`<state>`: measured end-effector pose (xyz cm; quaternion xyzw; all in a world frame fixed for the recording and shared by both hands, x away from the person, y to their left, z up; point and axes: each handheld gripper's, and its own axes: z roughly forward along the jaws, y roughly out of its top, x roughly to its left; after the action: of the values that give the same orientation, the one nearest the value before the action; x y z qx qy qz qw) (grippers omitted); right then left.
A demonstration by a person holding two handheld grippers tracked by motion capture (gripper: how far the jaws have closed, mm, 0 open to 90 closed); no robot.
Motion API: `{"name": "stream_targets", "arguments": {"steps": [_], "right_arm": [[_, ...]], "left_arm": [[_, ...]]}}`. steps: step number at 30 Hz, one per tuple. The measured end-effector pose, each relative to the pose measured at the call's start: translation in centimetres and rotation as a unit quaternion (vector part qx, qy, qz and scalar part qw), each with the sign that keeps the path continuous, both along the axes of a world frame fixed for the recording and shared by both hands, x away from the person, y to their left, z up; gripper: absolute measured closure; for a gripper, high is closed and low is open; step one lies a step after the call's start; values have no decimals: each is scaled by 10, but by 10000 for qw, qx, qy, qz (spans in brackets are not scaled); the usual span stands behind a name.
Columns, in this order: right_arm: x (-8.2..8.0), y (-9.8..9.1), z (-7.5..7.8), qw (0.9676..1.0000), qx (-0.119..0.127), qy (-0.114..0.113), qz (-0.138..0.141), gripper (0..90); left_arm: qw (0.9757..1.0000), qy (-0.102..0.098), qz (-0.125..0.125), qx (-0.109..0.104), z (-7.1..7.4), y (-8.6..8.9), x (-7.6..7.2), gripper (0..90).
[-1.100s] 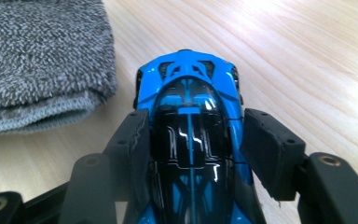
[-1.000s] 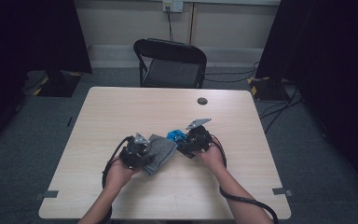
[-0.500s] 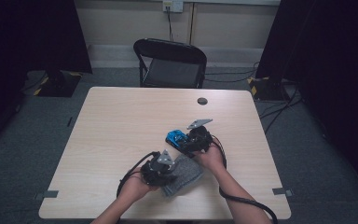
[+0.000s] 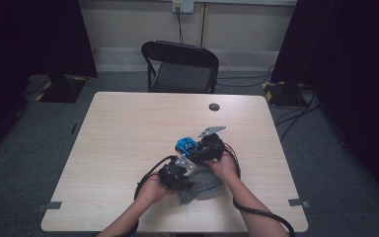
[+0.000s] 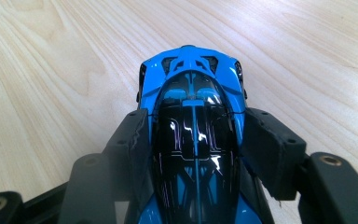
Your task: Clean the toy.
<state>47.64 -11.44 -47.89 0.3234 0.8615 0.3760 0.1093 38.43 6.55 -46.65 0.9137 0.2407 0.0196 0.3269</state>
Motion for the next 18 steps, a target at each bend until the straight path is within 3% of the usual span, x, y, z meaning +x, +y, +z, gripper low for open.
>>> {"name": "stream_targets", "arguments": {"steps": [9,18], "right_arm": [[-1,-2,0,10000,-1,-2,22,418],[-1,-2,0,10000,5,-16,26,418]], "left_arm": [[9978,-151,647,2,6,20,20,759],[9950,-239,970,85,4,32,32,759]]}}
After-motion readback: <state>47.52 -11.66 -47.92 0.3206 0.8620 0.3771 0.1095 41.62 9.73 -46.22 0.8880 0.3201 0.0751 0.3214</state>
